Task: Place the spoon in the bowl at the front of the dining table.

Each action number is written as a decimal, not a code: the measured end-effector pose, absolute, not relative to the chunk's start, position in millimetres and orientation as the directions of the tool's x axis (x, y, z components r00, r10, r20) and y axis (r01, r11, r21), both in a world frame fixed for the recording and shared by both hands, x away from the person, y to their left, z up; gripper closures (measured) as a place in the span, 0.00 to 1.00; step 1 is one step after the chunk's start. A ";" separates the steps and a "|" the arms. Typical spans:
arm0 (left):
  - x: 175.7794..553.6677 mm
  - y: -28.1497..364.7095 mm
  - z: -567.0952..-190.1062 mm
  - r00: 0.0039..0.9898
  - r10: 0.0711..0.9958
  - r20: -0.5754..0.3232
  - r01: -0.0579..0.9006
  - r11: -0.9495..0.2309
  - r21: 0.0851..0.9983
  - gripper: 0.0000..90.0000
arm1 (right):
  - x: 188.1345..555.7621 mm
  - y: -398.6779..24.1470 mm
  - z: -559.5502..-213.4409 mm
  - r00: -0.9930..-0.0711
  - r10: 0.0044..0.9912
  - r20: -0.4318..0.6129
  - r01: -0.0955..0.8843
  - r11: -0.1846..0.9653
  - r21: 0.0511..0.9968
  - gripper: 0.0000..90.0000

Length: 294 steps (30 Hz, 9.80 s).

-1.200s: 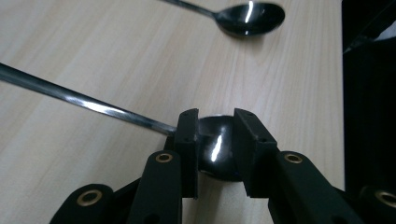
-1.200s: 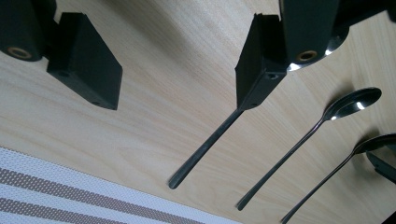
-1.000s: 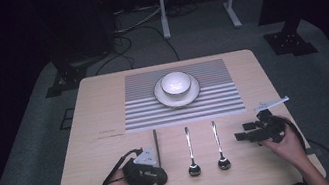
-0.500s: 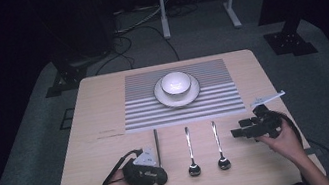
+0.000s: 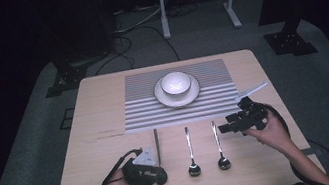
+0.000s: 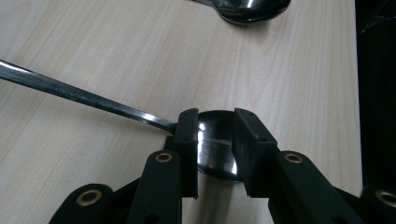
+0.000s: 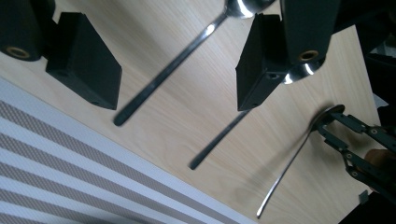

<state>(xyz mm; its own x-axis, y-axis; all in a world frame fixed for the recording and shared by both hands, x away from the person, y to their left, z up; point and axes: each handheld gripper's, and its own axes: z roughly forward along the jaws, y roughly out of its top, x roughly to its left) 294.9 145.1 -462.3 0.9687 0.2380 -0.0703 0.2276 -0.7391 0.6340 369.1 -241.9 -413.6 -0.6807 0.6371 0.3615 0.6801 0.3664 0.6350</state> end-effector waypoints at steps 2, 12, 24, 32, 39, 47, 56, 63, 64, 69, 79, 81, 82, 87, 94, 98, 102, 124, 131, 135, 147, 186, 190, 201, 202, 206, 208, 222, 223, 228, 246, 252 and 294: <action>295.1 145.1 -462.3 0.969 0.236 -0.067 0.225 -0.740 0.634 0.79 | 373.1 -232.4 -408.8 -0.687 0.627 0.366 0.680 0.378 0.629 0.33; 296.6 145.6 -462.5 0.971 0.232 -0.062 0.217 -0.740 0.637 0.79 | 388.3 -195.1 -395.0 -0.724 0.592 0.355 0.660 0.444 0.607 0.33; 297.1 146.2 -462.6 0.971 0.232 -0.050 0.210 -0.740 0.639 0.79 | 402.6 -158.9 -390.1 -0.744 0.552 0.377 0.655 0.492 0.573 0.33; 296.5 146.0 -462.7 0.971 0.233 -0.050 0.210 -0.738 0.641 0.79 | 413.7 -139.7 -385.5 -0.750 0.532 0.394 0.655 0.510 0.557 0.33; 296.7 146.1 -462.7 0.971 0.233 -0.051 0.210 -0.737 0.642 0.79 | 422.2 -125.4 -383.2 -0.748 0.521 0.411 0.660 0.523 0.539 0.34; 296.8 146.2 -462.5 0.973 0.228 -0.045 0.203 -0.741 0.640 0.79 | 430.4 -104.8 -384.3 -0.750 0.515 0.415 0.661 0.546 0.515 0.34; 297.0 146.3 -462.7 0.974 0.223 -0.040 0.196 -0.742 0.641 0.79 | 437.2 -84.4 -385.7 -0.754 0.501 0.425 0.657 0.564 0.499 0.35; 296.7 146.2 -462.8 0.974 0.225 -0.042 0.198 -0.740 0.642 0.79 | 440.3 -69.0 -393.3 -0.752 0.494 0.436 0.659 0.582 0.476 0.36; 296.8 146.2 -462.9 0.974 0.225 -0.042 0.198 -0.740 0.643 0.79 | 440.8 -67.0 -394.7 -0.750 0.495 0.439 0.661 0.582 0.473 0.36; 297.1 146.4 -463.0 0.973 0.224 -0.044 0.200 -0.739 0.644 0.79 | 444.8 -58.7 -400.2 -0.743 0.490 0.455 0.668 0.583 0.462 0.36; 296.9 146.3 -463.0 0.974 0.222 -0.037 0.193 -0.741 0.644 0.79 | 449.3 -43.8 -410.8 -0.738 0.482 0.473 0.672 0.596 0.440 0.38; 296.9 146.4 -463.0 0.974 0.223 -0.037 0.194 -0.740 0.644 0.79 | 450.2 -41.1 -413.3 -0.735 0.484 0.476 0.674 0.596 0.435 0.38; 296.9 146.4 -463.1 0.974 0.222 -0.038 0.194 -0.740 0.644 0.79 | 450.6 -39.7 -414.6 -0.736 0.484 0.474 0.673 0.599 0.433 0.38; 297.0 146.4 -463.1 0.974 0.222 -0.039 0.194 -0.739 0.645 0.79 | 452.7 -34.4 -420.2 -0.731 0.485 0.480 0.677 0.603 0.422 0.40; 297.4 146.8 -462.6 0.977 0.213 -0.029 0.182 -0.748 0.639 0.79 | 454.8 -26.3 -429.4 -0.729 0.491 0.478 0.678 0.613 0.405 0.44; 297.2 146.6 -462.5 0.977 0.213 -0.027 0.181 -0.749 0.637 0.79 | 455.6 -22.5 -432.9 -0.729 0.496 0.471 0.678 0.616 0.400 0.48; 297.1 146.5 -462.4 0.977 0.214 -0.026 0.181 -0.750 0.636 0.79 | 456.0 -19.4 -435.5 -0.726 0.493 0.479 0.680 0.613 0.401 0.53; 297.3 147.2 -462.5 0.974 0.226 -0.028 0.191 -0.742 0.643 0.76 | 456.7 -16.1 -437.0 -0.710 0.520 0.476 0.700 0.598 0.390 0.80; 297.2 150.6 -458.8 0.966 0.259 -0.013 0.209 -0.748 0.630 0.69 | 456.5 -17.5 -430.8 -0.705 0.524 0.478 0.705 0.588 0.396 0.84; 300.4 161.6 -453.3 0.959 0.280 -0.051 0.244 -0.717 0.652 0.64 | 455.9 -20.5 -421.2 -0.696 0.517 0.498 0.713 0.573 0.404 0.89; 309.5 191.0 -447.0 0.916 0.396 -0.056 0.330 -0.668 0.667 0.55 | 450.4 -33.8 -387.6 -0.676 0.484 0.555 0.729 0.548 0.411 0.98; 326.7 229.0 -442.8 0.786 0.616 -0.064 0.470 -0.527 0.708 0.10 | 471.5 -88.3 -336.8 -0.647 0.508 0.569 0.762 0.390 0.517 0.98; 326.8 228.9 -443.5 0.782 0.622 -0.053 0.471 -0.534 0.702 0.10 | 474.2 -93.9 -332.2 -0.642 0.518 0.565 0.764 0.374 0.525 0.98; 327.0 227.5 -444.3 0.784 0.619 -0.040 0.466 -0.544 0.698 0.10 | 485.0 -107.0 -328.3 -0.618 0.551 0.561 0.779 0.333 0.532 0.98; 326.9 227.4 -444.3 0.785 0.618 -0.040 0.465 -0.545 0.698 0.10 | 486.0 -108.7 -327.6 -0.614 0.556 0.560 0.781 0.327 0.532 0.98; 326.9 226.6 -445.5 0.787 0.615 -0.037 0.462 -0.549 0.696 0.10 | 491.7 -116.6 -322.8 -0.602 0.574 0.555 0.785 0.298 0.543 0.98; 327.3 226.8 -445.5 0.788 0.614 -0.037 0.459 -0.548 0.699 0.10 | 494.3 -119.0 -320.9 -0.595 0.587 0.549 0.787 0.286 0.547 0.98; 325.9 226.0 -444.4 0.789 0.614 -0.028 0.452 -0.549 0.703 0.10 | 512.8 -131.6 -313.1 -0.546 0.633 0.549 0.801 0.204 0.562 0.98; 326.0 226.1 -444.3 0.789 0.614 -0.029 0.452 -0.548 0.704 0.10 | 513.8 -132.5 -312.4 -0.543 0.636 0.548 0.801 0.198 0.564 0.98; 326.3 226.7 -444.4 0.790 0.613 -0.030 0.452 -0.549 0.703 0.10 | 519.7 -138.1 -311.0 -0.519 0.656 0.548 0.807 0.166 0.566 0.98; 326.5 227.9 -444.2 0.786 0.618 -0.033 0.456 -0.542 0.706 0.10 | 541.5 -152.1 -300.0 -0.447 0.722 0.528 0.807 0.071 0.587 0.98; 326.5 228.4 -444.1 0.786 0.617 -0.032 0.454 -0.541 0.708 0.10 | 550.0 -156.5 -296.3 -0.422 0.749 0.511 0.802 0.046 0.595 0.98; 325.6 227.3 -444.9 0.792 0.610 -0.028 0.447 -0.548 0.707 0.10 | 580.7 -184.3 -306.7 -0.257 0.849 0.461 0.766 -0.113 0.633 0.98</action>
